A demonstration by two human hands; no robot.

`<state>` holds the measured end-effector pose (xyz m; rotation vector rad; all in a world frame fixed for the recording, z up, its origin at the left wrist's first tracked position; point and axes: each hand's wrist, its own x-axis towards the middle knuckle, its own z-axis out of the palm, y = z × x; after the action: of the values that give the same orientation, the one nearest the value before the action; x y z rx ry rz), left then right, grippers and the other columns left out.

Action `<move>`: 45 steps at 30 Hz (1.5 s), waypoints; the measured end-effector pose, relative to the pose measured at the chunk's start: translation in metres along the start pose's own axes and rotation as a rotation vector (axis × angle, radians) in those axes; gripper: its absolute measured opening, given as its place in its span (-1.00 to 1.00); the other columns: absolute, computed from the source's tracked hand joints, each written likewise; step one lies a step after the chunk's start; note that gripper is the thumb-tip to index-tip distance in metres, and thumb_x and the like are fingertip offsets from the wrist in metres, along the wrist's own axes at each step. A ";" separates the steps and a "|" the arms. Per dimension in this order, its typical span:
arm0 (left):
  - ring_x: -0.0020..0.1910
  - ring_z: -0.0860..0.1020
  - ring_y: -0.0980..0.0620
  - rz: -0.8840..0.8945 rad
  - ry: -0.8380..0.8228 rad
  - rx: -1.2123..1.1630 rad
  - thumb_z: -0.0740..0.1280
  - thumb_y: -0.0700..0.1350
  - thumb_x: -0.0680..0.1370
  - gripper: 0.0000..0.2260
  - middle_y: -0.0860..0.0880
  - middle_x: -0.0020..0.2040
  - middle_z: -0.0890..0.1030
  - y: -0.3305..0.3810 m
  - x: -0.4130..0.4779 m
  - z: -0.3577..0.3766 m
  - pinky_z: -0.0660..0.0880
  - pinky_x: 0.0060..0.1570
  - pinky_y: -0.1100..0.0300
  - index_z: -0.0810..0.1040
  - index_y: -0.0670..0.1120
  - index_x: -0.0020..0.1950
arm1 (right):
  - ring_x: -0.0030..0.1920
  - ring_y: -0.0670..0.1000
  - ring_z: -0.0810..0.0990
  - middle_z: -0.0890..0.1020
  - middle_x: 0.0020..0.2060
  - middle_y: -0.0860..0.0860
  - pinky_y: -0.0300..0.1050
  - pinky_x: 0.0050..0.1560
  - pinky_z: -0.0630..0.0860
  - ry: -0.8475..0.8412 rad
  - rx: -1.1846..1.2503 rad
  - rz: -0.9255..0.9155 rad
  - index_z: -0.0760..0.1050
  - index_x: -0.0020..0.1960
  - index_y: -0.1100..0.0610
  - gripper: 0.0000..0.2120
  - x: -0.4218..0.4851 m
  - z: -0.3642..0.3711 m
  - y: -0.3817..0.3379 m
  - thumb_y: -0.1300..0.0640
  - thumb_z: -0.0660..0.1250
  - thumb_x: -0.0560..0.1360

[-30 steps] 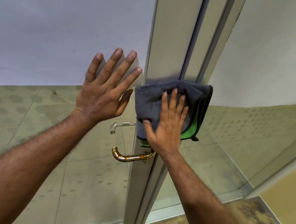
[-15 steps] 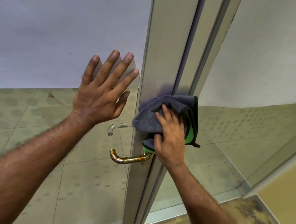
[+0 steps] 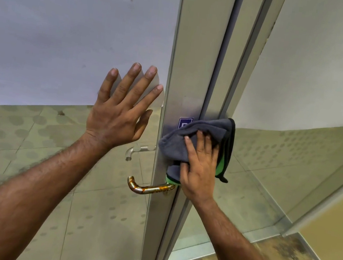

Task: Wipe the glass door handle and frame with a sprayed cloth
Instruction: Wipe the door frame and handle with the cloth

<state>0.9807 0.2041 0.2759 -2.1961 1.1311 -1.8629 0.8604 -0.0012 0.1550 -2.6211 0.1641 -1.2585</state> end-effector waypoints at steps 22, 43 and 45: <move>0.59 0.16 -0.25 0.017 0.021 0.006 0.26 0.05 0.63 -0.41 -0.19 0.62 0.18 -0.002 0.001 -0.001 -0.05 0.54 -0.21 0.24 -0.09 0.64 | 0.58 0.06 -0.30 -0.37 0.56 -0.05 0.27 0.53 -0.24 -0.021 -0.268 -0.218 -0.28 0.58 -0.14 -0.08 0.040 0.005 -0.018 -0.27 0.28 0.49; 0.59 0.15 -0.27 0.010 -0.010 0.016 0.20 0.05 0.66 -0.44 -0.19 0.63 0.16 -0.004 0.002 0.000 -0.10 0.54 -0.21 0.21 -0.08 0.65 | 0.59 0.05 -0.26 -0.21 0.61 -0.03 0.32 0.52 -0.17 0.072 -0.255 -0.197 -0.12 0.60 -0.11 -0.19 0.053 -0.007 0.002 -0.33 0.18 0.51; 0.58 0.17 -0.28 0.014 0.001 0.003 0.21 0.04 0.66 -0.43 -0.19 0.62 0.14 -0.004 0.002 -0.001 -0.09 0.54 -0.21 0.22 -0.09 0.64 | 0.58 0.08 -0.28 -0.15 0.61 0.03 0.38 0.50 -0.19 0.119 -0.220 -0.141 -0.03 0.59 -0.05 -0.20 0.069 -0.007 -0.017 -0.38 0.14 0.51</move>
<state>0.9820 0.2061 0.2796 -2.1799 1.1404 -1.8594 0.8981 0.0005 0.2158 -2.7840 0.1475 -1.5244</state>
